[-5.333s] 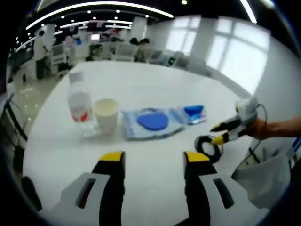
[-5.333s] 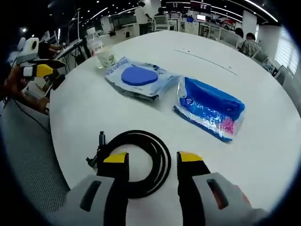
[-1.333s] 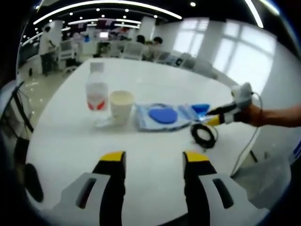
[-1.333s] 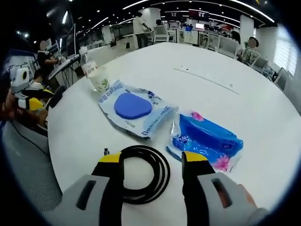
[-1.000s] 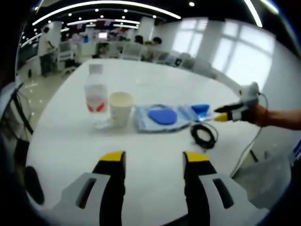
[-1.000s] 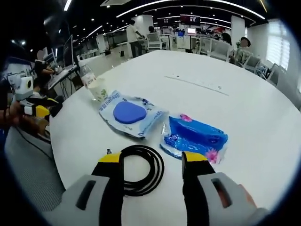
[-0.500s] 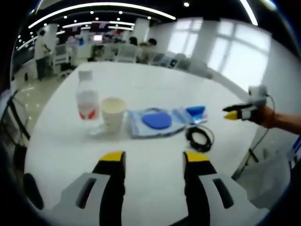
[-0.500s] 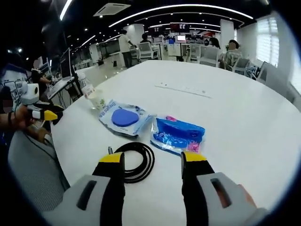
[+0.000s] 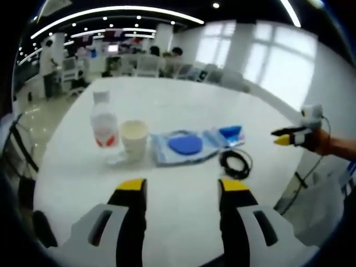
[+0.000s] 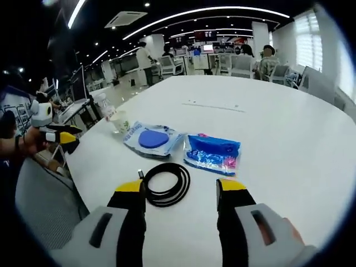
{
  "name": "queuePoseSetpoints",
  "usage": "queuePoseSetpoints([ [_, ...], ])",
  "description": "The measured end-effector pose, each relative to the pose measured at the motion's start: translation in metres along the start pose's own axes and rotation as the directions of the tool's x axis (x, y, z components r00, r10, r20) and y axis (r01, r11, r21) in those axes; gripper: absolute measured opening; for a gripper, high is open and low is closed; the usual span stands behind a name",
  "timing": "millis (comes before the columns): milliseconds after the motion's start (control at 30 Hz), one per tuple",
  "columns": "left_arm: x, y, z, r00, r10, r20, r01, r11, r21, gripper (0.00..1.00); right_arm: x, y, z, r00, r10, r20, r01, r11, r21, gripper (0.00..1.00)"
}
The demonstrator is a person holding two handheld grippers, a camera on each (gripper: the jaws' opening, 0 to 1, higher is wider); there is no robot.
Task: Arrange the tabletop items into an orderly group along one side of the table until the central work area is clear of visible clutter.
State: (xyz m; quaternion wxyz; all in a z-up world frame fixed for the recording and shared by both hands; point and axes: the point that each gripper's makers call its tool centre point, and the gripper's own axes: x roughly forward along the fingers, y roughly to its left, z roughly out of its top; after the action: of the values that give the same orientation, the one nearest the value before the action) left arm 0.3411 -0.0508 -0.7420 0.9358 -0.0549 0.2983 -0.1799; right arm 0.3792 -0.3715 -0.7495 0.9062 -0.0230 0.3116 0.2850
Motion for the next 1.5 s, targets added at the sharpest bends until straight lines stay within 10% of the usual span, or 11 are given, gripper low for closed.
queuePoseSetpoints([
  [433,-0.014,0.010,-0.004,0.999,0.033,0.011,-0.032,0.999,-0.024,0.52,-0.009,0.014,-0.012,0.998,-0.017,0.059,0.010,0.994,0.111,0.56],
  [1500,-0.023,0.011,-0.006,0.998,0.056,0.036,-0.057,0.998,0.009,0.56,-0.011,0.029,-0.037,0.999,-0.044,-0.016,0.045,0.997,0.066,0.59],
])
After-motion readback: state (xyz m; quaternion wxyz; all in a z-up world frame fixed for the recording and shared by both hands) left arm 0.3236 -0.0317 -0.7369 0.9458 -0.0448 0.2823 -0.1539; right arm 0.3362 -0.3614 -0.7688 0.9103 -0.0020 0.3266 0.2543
